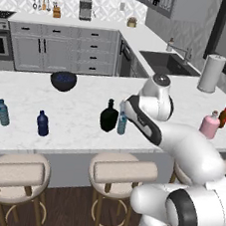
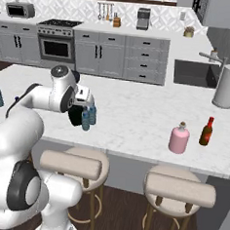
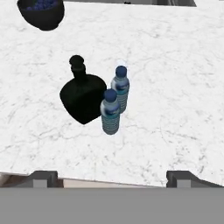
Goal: Move the plastic bottles in the middle to the plastics group, and the glass bottles in the middle to the glass group.
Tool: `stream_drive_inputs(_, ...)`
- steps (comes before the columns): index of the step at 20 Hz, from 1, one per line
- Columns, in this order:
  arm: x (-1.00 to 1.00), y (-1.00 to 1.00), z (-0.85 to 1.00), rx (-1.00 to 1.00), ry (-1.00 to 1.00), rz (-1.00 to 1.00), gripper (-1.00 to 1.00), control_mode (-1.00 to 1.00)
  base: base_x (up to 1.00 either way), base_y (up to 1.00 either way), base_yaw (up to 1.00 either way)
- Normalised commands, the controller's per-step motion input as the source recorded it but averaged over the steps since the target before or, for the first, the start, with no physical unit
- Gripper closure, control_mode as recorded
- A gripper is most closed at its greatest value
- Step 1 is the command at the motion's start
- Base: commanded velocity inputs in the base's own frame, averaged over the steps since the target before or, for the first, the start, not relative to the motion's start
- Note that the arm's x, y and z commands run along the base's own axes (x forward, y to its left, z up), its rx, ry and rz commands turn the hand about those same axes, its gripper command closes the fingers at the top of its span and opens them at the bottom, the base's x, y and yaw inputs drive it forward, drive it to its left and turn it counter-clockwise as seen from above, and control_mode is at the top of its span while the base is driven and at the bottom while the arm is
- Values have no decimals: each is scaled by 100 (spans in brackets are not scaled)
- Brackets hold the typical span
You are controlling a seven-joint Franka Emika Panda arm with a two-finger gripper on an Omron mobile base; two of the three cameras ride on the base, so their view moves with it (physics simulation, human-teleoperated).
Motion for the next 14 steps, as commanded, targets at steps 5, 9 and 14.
stream_drive_inputs(5, 33, 0, -33, 0, 5, 0, -100, -100, 0, 0, 0)
stream_drive_inputs(9, 26, 0, -31, 0, 1, 3, -100, -100, 0, 0, 0)
stream_drive_inputs(14, 28, 0, -21, 0, 8, 13, -100, -100, 0, 0, 0)
